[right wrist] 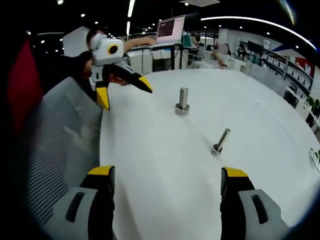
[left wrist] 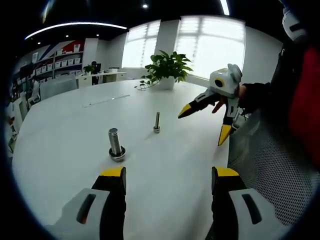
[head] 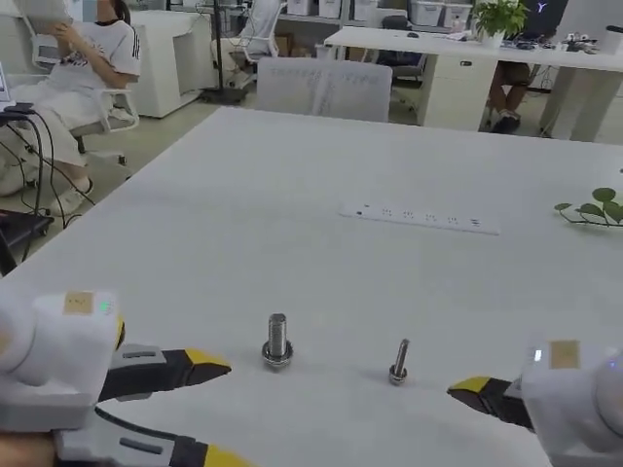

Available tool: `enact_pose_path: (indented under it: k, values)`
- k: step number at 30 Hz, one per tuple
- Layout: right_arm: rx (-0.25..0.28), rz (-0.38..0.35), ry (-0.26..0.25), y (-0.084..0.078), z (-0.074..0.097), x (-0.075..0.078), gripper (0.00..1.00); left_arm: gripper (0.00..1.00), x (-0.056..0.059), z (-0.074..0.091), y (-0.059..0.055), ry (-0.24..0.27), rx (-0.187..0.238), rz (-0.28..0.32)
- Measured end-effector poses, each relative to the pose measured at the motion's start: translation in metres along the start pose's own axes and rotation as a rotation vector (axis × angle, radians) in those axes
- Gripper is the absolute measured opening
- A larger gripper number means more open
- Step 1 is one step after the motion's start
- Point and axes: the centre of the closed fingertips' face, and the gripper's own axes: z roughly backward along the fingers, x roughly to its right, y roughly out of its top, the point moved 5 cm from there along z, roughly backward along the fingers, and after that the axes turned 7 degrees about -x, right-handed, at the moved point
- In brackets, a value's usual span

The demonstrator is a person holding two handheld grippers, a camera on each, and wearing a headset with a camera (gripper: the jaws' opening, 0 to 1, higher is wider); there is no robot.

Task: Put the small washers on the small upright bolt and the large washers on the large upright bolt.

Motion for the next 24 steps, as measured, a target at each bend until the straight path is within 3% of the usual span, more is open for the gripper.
enact_pose_path:
  k: [6,15,24]
  values:
    - [0.023,-0.021,-0.034,-0.001,0.002,0.005,0.88,0.69,0.001,0.002,-0.004,0.008,0.011,0.020]
    - [0.025,-0.037,-0.029,-0.007,-0.003,-0.005,0.88,0.69,0.003,0.003,-0.010,0.013,0.019,0.042]
    - [0.031,-0.042,-0.037,-0.004,0.000,-0.004,0.88,0.69,0.003,0.005,-0.010,0.015,0.018,0.042]
